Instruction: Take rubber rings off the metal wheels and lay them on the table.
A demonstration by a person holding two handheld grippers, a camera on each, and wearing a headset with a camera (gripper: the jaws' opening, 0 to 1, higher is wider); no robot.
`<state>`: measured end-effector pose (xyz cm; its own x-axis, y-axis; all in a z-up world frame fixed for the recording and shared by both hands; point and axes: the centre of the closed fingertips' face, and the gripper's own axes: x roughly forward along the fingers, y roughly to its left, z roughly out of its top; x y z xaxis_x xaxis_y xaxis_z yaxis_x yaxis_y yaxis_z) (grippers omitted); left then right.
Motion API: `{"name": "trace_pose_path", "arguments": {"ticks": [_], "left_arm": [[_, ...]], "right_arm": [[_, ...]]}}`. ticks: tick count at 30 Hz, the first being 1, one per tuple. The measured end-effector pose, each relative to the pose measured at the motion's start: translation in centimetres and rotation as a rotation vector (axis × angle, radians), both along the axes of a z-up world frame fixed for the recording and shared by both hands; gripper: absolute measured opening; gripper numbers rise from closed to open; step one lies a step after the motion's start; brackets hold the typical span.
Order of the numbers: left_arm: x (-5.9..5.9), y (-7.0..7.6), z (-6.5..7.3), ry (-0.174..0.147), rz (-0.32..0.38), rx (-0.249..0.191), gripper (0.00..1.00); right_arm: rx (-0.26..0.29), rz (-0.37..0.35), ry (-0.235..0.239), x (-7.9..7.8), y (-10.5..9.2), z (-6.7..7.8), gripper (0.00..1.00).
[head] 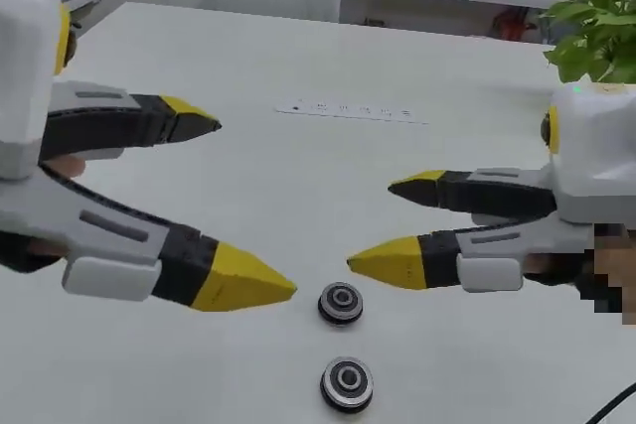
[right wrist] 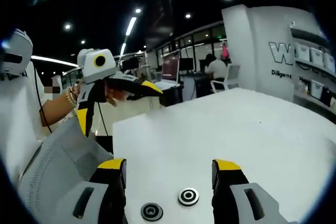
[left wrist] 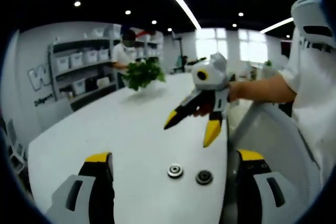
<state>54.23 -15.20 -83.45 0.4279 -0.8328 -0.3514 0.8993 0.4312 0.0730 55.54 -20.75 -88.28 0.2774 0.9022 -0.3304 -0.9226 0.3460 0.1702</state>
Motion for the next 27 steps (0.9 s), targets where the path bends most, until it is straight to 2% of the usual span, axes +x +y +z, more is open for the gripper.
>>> {"name": "trace_pose_path", "arguments": {"ticks": [4, 8, 12, 14, 18, 21, 22, 23, 25, 27], "left_arm": [[0.5, -1.2, 0.2, -0.007, -0.024, -0.005, 0.97], [1.0, -2.4, -0.4, -0.002, -0.040, -0.014, 0.94], [0.9, -3.2, -1.5, 0.013, -0.055, -0.024, 0.92], [0.5, -3.6, -2.4, 0.020, -0.086, -0.027, 0.91], [0.2, -4.2, -4.2, 0.043, -0.103, -0.035, 0.89], [0.1, -4.4, -5.4, 0.066, -0.103, -0.050, 0.79], [-0.2, -4.2, -6.1, 0.082, -0.096, -0.020, 0.78], [-0.5, -4.0, -6.5, 0.070, -0.111, 0.017, 0.78], [-1.0, -4.1, -6.8, 0.032, -0.129, 0.036, 0.80], [-1.4, -4.1, -7.4, 0.037, -0.138, 0.053, 0.78]], "right_arm": [[-0.004, 0.002, 0.022, -0.2, -0.5, -0.8, 0.63], [-0.023, -0.005, 0.045, -0.4, -1.4, -1.8, 0.60], [-0.039, 0.003, 0.059, -0.8, -1.6, -2.6, 0.59], [-0.062, 0.019, 0.062, -1.1, -1.6, -3.2, 0.57], [-0.109, 0.040, 0.086, -1.7, -1.7, -4.8, 0.56], [-0.130, 0.051, 0.091, -1.9, -1.7, -5.5, 0.55], [-0.136, 0.056, 0.091, -2.0, -1.9, -5.8, 0.54], [-0.144, 0.060, 0.092, -2.0, -1.9, -6.0, 0.53], [-0.152, 0.066, 0.099, -2.2, -2.0, -6.4, 0.51], [-0.146, 0.073, 0.108, -2.4, -1.8, -6.6, 0.48]]}}
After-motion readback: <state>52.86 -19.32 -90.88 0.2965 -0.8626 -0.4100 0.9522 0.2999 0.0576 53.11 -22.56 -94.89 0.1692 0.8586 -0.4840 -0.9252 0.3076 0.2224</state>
